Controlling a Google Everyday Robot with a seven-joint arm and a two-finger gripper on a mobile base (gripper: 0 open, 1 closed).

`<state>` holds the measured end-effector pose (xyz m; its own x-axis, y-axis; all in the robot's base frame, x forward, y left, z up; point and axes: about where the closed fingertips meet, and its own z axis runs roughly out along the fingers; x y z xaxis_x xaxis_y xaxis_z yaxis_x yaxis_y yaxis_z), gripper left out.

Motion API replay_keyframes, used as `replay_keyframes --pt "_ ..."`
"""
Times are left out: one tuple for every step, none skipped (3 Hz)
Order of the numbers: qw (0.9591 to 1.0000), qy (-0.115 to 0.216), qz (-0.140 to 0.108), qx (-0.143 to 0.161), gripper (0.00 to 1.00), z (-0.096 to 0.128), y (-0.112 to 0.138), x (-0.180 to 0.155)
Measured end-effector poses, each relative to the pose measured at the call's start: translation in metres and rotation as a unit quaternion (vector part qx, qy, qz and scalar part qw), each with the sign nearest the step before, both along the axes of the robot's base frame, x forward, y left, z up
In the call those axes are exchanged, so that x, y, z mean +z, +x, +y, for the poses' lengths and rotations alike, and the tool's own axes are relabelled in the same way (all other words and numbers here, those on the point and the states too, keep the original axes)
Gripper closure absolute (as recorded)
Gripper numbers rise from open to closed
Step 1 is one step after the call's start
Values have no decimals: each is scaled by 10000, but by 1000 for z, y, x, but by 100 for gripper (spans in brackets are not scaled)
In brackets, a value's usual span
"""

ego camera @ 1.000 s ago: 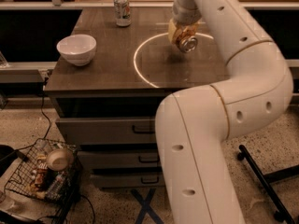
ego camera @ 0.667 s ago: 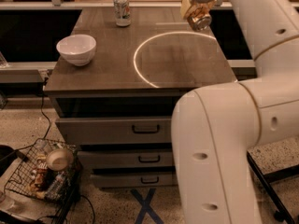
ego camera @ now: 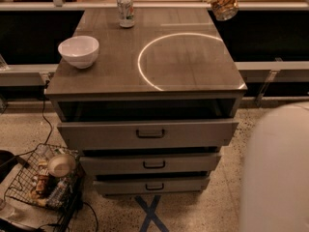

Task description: Place orange can upright

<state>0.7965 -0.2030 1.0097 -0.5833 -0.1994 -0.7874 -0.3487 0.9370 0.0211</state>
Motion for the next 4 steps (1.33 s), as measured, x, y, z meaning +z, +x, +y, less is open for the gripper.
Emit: replay_keyframes --pt "9967 296 -659 373 100 -28 -34 5" --pt "9896 789 -1066 555 100 -42 -53 -31" --pt "9755 1322 -1663 568 100 -54 -54 -49" --pt "9584 1657 -2155 873 100 -40 -53 -54"
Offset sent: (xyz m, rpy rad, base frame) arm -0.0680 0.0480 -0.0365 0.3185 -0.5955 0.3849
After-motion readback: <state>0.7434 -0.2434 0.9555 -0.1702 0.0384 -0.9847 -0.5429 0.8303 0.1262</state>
